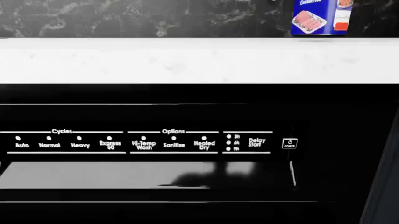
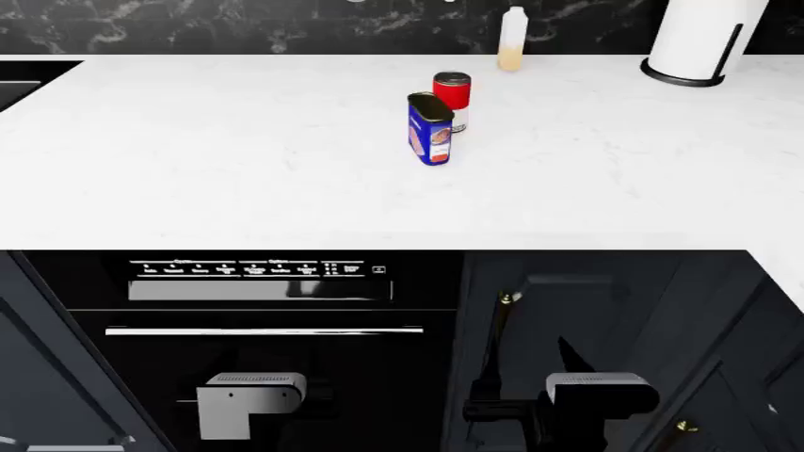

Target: Pick the cans from the counter and place them in their designated side in the cabinet.

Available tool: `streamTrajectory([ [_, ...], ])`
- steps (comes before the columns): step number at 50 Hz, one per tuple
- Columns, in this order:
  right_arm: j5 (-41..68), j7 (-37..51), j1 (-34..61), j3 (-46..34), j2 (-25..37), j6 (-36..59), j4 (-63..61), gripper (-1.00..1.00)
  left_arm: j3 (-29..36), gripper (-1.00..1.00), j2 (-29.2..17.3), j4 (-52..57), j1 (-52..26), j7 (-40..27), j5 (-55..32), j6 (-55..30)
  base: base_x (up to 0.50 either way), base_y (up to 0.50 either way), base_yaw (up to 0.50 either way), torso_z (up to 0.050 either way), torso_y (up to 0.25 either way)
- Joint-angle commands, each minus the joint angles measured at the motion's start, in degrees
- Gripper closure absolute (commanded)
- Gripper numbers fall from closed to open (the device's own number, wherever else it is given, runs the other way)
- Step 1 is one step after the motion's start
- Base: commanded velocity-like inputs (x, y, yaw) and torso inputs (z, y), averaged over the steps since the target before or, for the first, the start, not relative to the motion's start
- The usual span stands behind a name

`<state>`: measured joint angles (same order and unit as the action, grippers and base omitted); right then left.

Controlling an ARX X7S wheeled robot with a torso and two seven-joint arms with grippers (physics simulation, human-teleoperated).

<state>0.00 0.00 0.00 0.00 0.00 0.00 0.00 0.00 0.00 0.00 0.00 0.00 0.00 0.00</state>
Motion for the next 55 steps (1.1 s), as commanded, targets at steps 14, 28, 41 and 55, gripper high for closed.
streamTrajectory([
  [14, 3.62, 3.57, 0.05, -3.21, 3.08, 5.07, -2.83, -1.00, 3.62, -1.00, -3.65, 5.46, 0.99, -2.68, -3.45, -3.71, 0.00, 0.00, 0.00, 0.000, 0.000],
  [28, 52.86, 27.34, 38.82, 25.57, 18.00, 89.94, -43.39, -1.00, -18.40, -1.00, -14.63, 55.73, -38.75, 1.36, -36.14, -85.66, 0.00, 0.00, 0.00, 0.000, 0.000],
  [41, 133.65, 86.11, 84.14, -12.65, 35.93, 71.37, -11.55, -1.00, 1.17, -1.00, -37.01, 19.43, -76.88, -57.54, -117.68, -82.10, 0.00, 0.00, 0.00, 0.000, 0.000],
  [55, 141.25, 85.97, 94.96, -24.99, 36.38, 66.98, -7.30, -1.00, 6.05, -1.00, -38.62, 11.90, -88.49, -53.09, -114.71, -86.43, 0.00, 0.00, 0.00, 0.000, 0.000],
])
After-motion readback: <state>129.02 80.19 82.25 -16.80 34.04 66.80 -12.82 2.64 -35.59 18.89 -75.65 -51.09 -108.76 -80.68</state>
